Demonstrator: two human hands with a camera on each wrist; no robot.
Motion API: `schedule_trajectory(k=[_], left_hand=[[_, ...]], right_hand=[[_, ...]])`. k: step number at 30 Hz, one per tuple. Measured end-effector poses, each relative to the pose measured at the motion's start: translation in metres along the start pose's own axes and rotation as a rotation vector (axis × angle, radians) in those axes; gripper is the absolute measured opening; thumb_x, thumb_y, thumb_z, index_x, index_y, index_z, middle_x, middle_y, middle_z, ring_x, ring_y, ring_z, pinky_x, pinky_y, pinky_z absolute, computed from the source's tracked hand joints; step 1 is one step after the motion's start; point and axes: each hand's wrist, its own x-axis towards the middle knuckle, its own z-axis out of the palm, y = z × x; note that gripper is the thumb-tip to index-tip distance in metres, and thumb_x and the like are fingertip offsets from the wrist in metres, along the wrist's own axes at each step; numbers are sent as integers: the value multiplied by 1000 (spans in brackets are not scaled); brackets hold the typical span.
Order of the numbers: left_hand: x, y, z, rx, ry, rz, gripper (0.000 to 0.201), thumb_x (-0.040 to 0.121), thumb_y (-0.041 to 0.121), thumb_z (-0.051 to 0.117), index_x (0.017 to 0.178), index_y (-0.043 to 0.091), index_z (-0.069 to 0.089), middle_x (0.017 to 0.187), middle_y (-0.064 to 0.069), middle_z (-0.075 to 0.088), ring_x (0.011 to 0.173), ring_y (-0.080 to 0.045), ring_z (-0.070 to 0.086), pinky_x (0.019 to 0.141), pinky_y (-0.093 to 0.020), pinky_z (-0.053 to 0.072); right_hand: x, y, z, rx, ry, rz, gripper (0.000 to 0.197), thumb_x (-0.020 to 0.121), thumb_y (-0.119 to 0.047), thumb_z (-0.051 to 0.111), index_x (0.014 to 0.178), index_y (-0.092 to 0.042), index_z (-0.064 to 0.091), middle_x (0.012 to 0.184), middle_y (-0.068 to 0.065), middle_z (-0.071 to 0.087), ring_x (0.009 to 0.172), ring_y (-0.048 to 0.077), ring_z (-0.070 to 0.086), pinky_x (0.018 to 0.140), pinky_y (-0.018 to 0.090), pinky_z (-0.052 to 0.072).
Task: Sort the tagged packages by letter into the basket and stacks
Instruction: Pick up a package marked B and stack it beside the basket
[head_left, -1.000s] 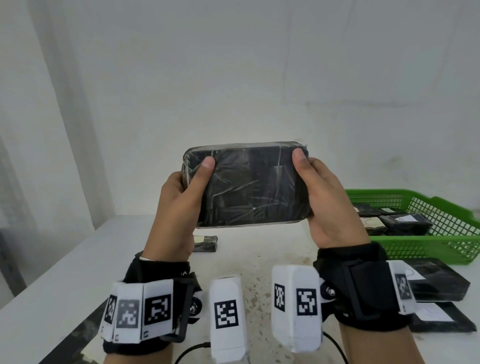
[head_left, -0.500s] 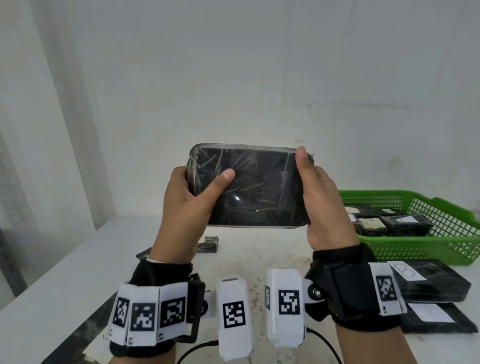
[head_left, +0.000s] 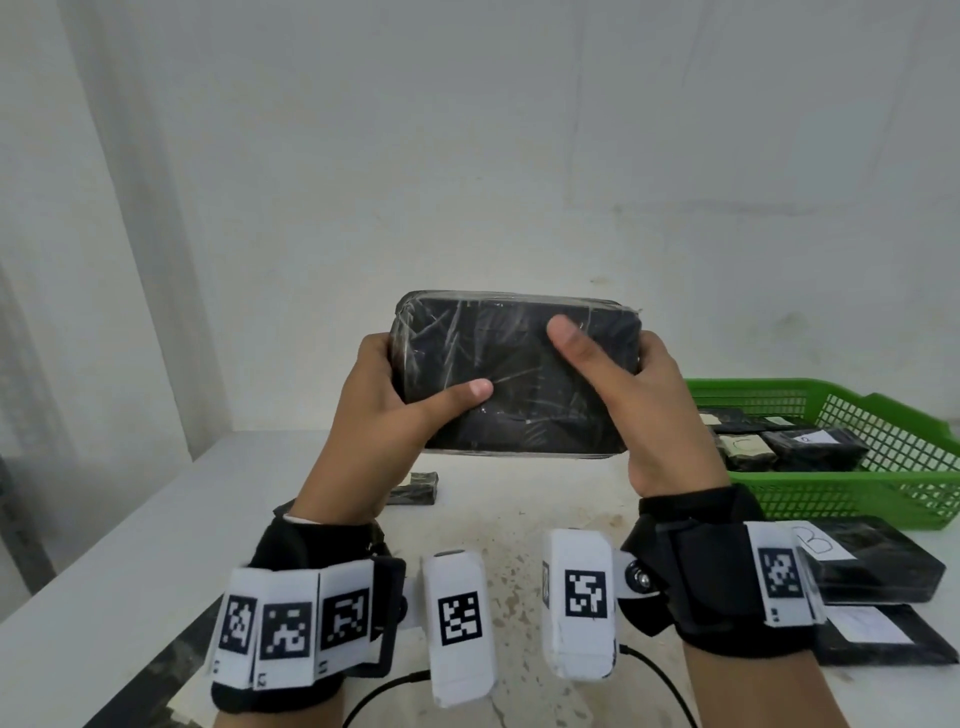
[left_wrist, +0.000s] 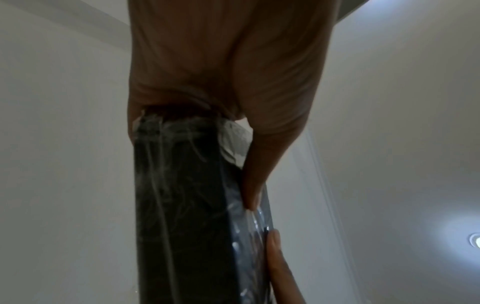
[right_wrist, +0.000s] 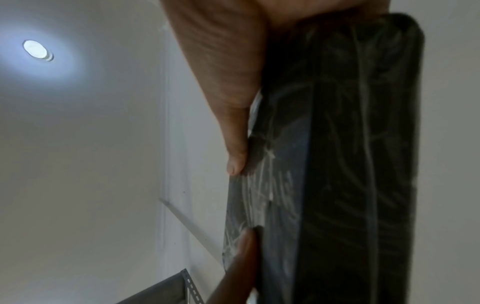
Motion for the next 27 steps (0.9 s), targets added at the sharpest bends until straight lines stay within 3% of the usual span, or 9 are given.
schedule_trajectory(k=[3, 5, 9, 12, 14, 16, 19, 23, 27], left_hand=[[0, 1, 0, -7, -50, -29, 75, 65, 43, 88, 124, 19, 49, 115, 5, 67, 102, -6, 69, 77, -24, 56], [-1, 2, -1, -45, -56, -54, 79, 62, 57, 82, 123, 19, 52, 117, 4, 68, 105, -9, 69, 80, -28, 55], [1, 0, 1, -52, 29, -19, 65, 68, 46, 72, 120, 14, 54, 115, -3, 69, 106, -17, 68, 85, -33, 57], [1, -1, 3, -38, 52, -8, 63, 71, 45, 71, 122, 13, 54, 115, -3, 68, 106, -16, 68, 88, -35, 57], [1, 1, 2, -49, 65, -8, 60, 75, 50, 77, 119, 16, 55, 114, -1, 69, 105, -15, 68, 86, -35, 57], [2, 5, 0, -64, 74, -43, 63, 72, 61, 71, 116, 18, 57, 114, -3, 69, 105, -17, 69, 83, -36, 58], [2, 7, -1, -27, 120, -97, 83, 64, 78, 65, 114, 11, 62, 113, -13, 70, 105, -30, 69, 88, -49, 58], [4, 2, 1, -36, 238, -88, 75, 69, 69, 71, 104, 4, 62, 106, -16, 71, 98, -30, 70, 78, -42, 59], [7, 2, -4, -74, 270, -129, 80, 65, 73, 69, 109, 6, 64, 109, -13, 71, 100, -27, 70, 83, -44, 59]], right_hand=[[1, 2, -2, 39, 39, -34, 80, 46, -49, 85, 113, -14, 61, 104, -2, 74, 90, 9, 73, 74, 26, 59], [2, 3, -2, 39, 46, -44, 77, 48, -48, 85, 112, -14, 61, 103, -1, 74, 89, 10, 73, 74, 26, 59], [2, 4, -1, 24, 2, -45, 81, 48, -52, 83, 115, -16, 56, 107, -3, 71, 94, 8, 71, 80, 27, 58], [3, 2, -5, 10, -106, -13, 85, 46, -46, 84, 120, -19, 50, 107, -8, 70, 89, 1, 71, 76, 22, 57], [3, 1, -9, -23, -141, -32, 87, 43, -42, 84, 120, -21, 49, 103, -11, 70, 87, -1, 70, 77, 22, 57], [2, 1, -9, -27, -144, -54, 87, 42, -41, 85, 119, -22, 49, 101, -12, 70, 88, 0, 70, 82, 25, 57], [0, 3, -5, -32, -159, -59, 90, 39, -44, 86, 119, -22, 50, 103, -11, 71, 93, 4, 71, 88, 31, 57], [-1, 1, -4, -67, -212, -59, 88, 39, -45, 86, 116, -25, 48, 107, -10, 69, 97, 5, 69, 94, 34, 55], [-2, -2, -9, -117, -348, -71, 108, 42, -34, 98, 134, -22, 42, 121, -5, 66, 108, 10, 67, 96, 34, 54]])
